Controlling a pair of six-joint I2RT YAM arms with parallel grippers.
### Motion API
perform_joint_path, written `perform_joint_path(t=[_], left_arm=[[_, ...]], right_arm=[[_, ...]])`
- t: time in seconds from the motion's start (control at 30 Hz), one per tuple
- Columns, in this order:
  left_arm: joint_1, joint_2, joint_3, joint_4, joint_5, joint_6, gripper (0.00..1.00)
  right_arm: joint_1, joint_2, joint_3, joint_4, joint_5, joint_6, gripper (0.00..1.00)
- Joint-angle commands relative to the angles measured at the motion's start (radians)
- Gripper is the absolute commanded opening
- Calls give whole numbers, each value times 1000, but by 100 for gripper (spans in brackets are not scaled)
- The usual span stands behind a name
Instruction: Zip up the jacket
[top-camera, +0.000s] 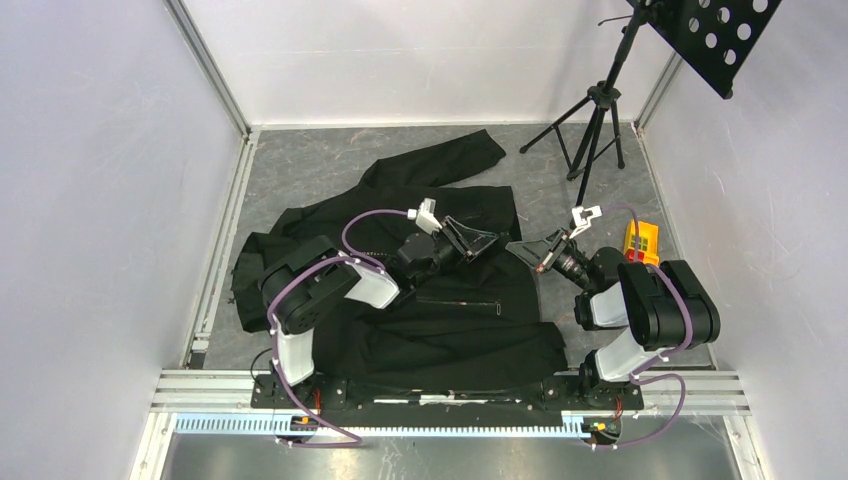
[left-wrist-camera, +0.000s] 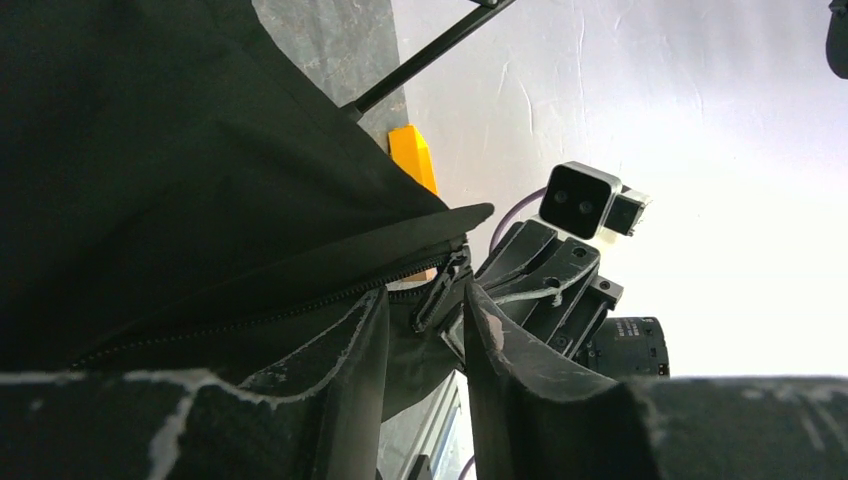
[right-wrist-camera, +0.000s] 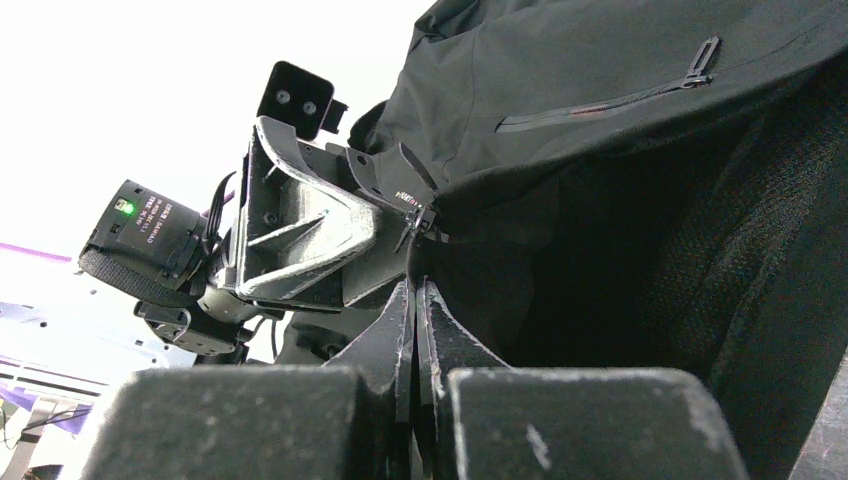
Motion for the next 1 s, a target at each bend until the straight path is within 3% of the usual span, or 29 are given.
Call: perform_joint_path(t=[0.0, 0.17, 0.4, 0.5, 0.67, 0.97], left_arm=[[-9, 17, 38, 39, 0, -28, 39], [-12, 17, 38, 33, -13, -24, 33], [-13, 10, 38, 25, -13, -3, 17], [-13, 5, 41, -1, -9, 27, 3], [-27, -6, 57, -82, -8, 115, 2], [-42, -61, -82, -18, -76, 172, 2]], right_arm=[[-2, -11, 0, 477, 2, -13, 0], [-2, -13, -2, 478, 2, -12, 0], [-2, -15, -2, 479, 3, -13, 0], [-2, -24, -3, 478, 6, -10, 0], [-6, -90, -42, 469, 104, 34, 0], [-15, -65, -159, 478, 295, 80, 0]])
